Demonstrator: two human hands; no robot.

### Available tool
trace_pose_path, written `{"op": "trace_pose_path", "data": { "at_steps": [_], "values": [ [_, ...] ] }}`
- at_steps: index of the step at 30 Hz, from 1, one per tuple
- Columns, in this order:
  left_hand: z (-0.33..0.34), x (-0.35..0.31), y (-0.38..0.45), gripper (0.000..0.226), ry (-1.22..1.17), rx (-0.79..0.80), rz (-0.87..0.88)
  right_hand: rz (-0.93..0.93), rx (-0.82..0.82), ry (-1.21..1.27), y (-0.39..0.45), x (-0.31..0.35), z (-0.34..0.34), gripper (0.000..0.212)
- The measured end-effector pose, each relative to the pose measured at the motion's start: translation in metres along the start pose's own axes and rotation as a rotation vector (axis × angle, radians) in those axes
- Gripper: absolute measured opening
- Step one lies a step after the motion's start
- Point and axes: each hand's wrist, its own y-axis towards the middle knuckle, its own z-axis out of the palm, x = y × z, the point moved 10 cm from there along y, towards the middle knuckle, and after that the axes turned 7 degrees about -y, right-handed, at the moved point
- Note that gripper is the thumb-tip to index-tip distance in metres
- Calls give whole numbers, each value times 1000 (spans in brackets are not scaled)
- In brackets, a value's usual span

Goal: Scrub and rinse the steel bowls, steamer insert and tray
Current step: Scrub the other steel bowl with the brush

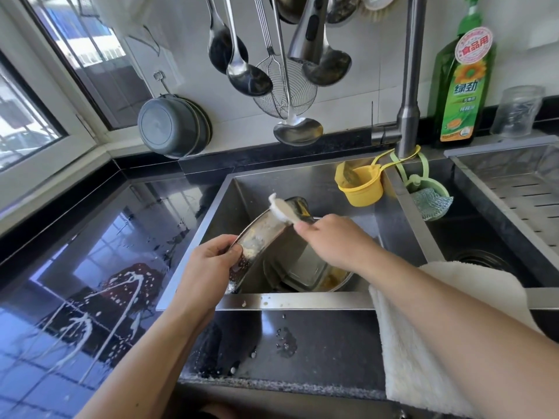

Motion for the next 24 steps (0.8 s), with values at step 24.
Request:
{"op": "trace_pose_path", "data": {
  "at_steps": [24],
  "values": [
    [-4,8,-7,28,-60,-63,-82,-19,-87,48,1,0,-3,65]
  ]
}}
